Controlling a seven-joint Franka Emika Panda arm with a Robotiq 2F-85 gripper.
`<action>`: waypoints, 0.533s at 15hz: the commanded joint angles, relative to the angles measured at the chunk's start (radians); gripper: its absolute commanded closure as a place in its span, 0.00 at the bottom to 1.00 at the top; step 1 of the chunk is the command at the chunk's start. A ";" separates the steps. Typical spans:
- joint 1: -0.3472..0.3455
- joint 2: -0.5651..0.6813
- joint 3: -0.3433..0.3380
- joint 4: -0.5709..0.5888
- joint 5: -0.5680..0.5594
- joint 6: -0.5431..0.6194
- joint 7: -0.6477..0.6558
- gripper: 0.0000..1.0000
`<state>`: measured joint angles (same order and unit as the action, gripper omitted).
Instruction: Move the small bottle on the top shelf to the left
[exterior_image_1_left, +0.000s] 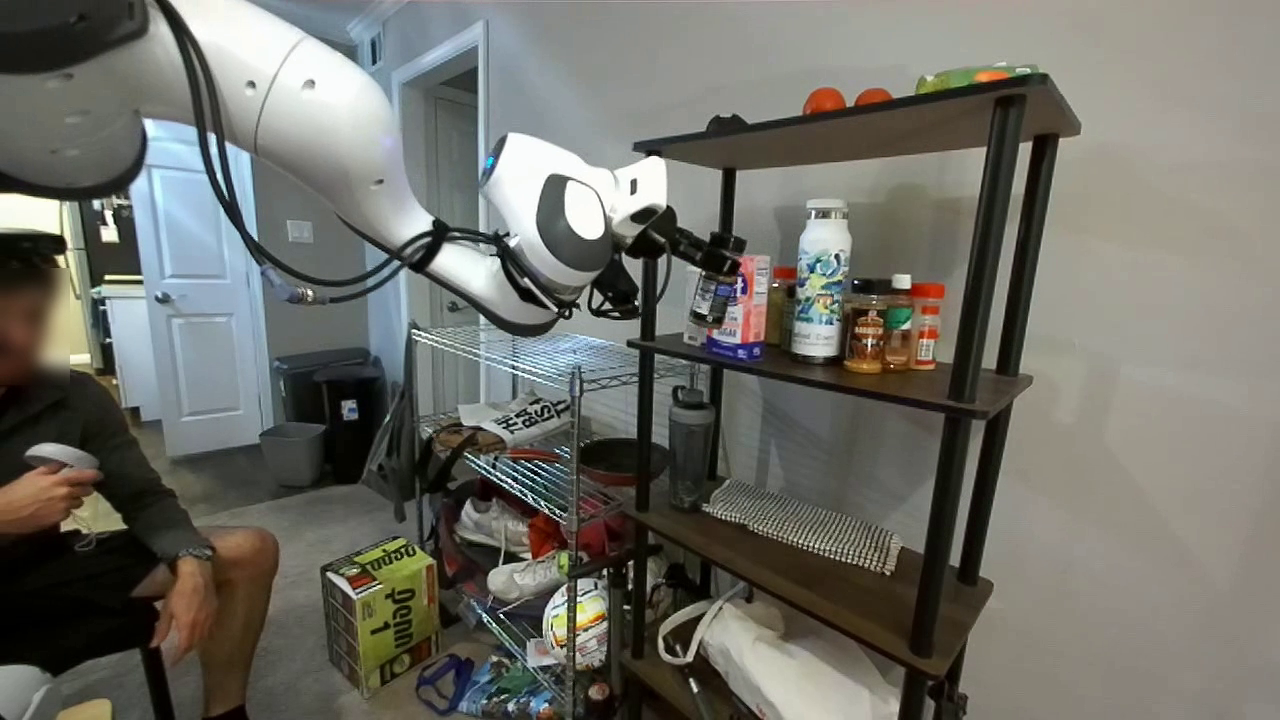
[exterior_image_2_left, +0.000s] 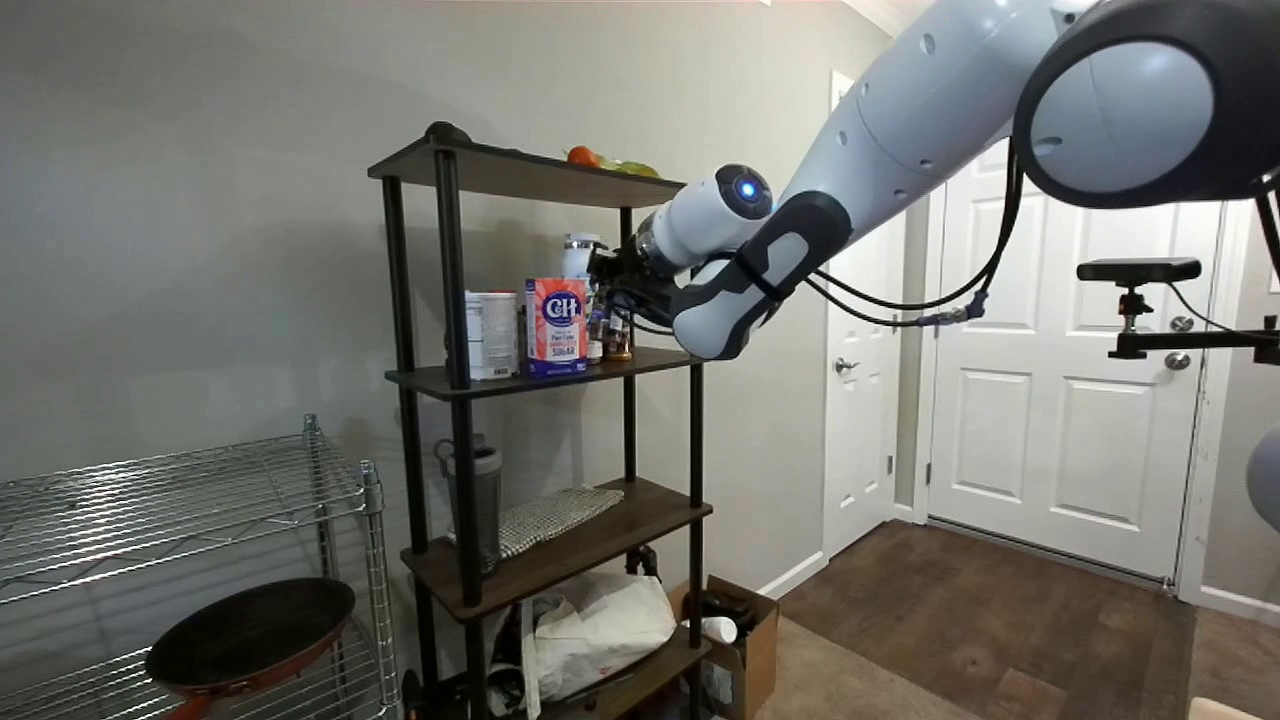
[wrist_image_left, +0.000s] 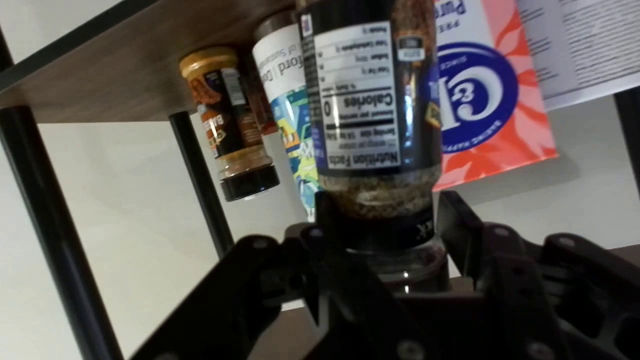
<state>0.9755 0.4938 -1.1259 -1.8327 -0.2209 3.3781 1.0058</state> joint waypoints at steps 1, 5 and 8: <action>0.019 0.019 0.009 0.012 -0.019 0.027 -0.019 0.71; 0.020 0.009 0.068 0.017 -0.048 0.045 -0.029 0.71; 0.019 0.041 0.086 0.045 -0.051 0.057 -0.020 0.71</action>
<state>1.0042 0.5157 -1.0512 -1.8132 -0.2525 3.3930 1.0041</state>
